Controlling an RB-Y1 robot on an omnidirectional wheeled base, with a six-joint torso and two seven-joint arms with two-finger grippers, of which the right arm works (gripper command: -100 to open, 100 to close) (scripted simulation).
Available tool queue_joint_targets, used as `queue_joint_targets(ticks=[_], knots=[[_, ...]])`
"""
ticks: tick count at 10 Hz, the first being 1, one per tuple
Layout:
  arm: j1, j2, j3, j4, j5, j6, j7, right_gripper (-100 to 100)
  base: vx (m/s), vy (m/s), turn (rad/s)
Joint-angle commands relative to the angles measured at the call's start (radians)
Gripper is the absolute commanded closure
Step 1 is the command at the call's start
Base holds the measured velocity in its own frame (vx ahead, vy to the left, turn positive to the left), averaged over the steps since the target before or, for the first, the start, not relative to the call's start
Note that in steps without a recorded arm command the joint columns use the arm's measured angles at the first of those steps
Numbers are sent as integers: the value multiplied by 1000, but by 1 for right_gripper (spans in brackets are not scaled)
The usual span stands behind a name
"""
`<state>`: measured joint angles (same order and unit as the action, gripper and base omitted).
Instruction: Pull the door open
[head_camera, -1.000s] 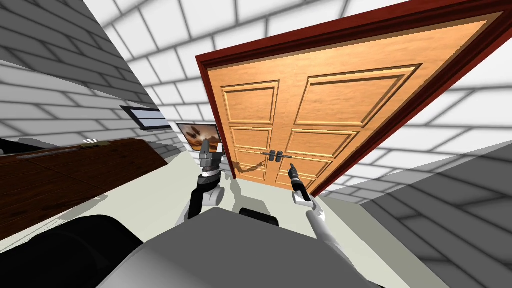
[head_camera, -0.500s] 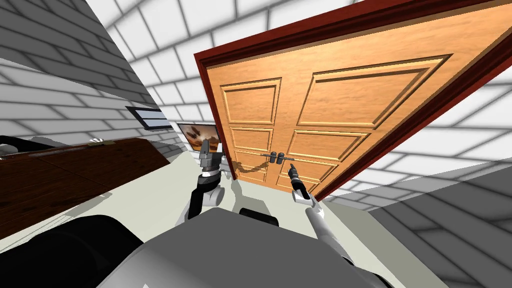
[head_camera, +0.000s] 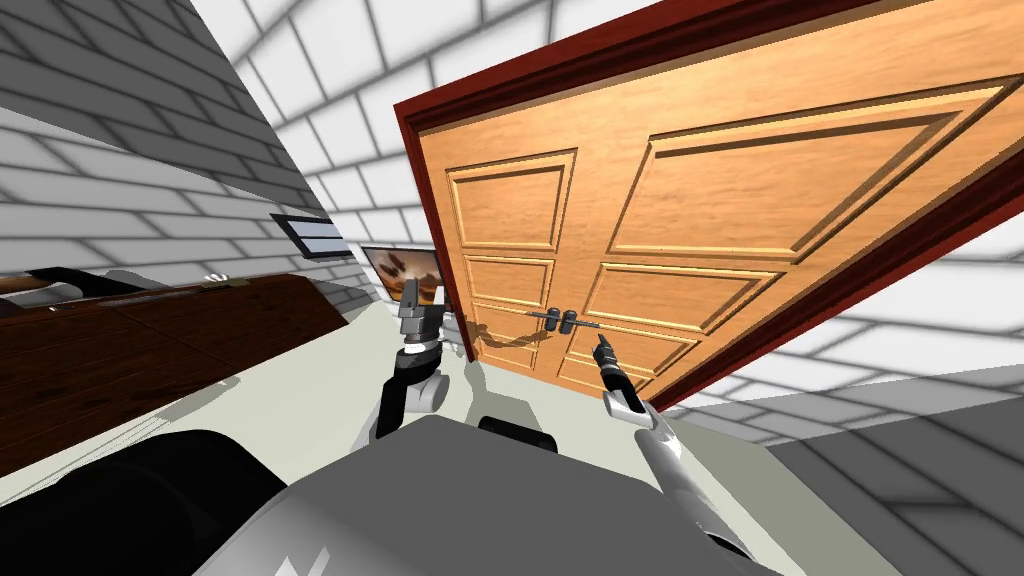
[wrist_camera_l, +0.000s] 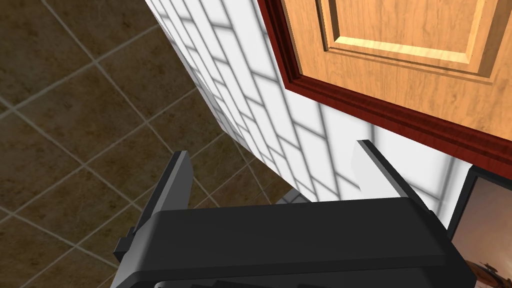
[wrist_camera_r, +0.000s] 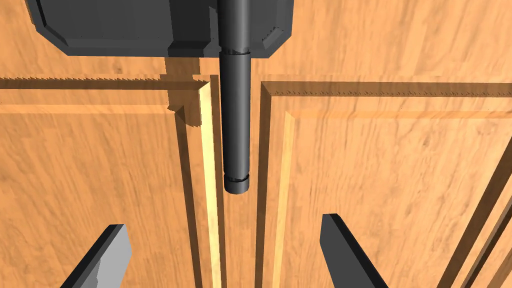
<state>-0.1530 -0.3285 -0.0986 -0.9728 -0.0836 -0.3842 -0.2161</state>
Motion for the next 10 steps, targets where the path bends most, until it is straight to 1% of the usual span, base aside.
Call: queue_joint_targets(ticks=[1, 3, 4, 5, 6, 7, 8, 10], knots=[[30, -33, -17, -5, -12, -11, -20, -100, 132, 5, 115], [47, -76, -34, 13, -28, -30, -47, -100, 199, -18, 133], [49, -86, -35, 17, -32, -37, -55, -100, 209, -6, 179], [48, -90, -32, 18, -34, -43, -62, -100, 213, 4, 170], [43, -87, -24, 16, -34, -47, -67, -100, 187, 44, 161], [48, -86, -29, 8, -34, -38, -61, -100, 82, 23, 30], [48, -86, -29, 8, -34, -38, -61, 100, -7, -5, -26], [48, -86, -29, 8, -34, -38, -61, 100, -26, -8, 8]])
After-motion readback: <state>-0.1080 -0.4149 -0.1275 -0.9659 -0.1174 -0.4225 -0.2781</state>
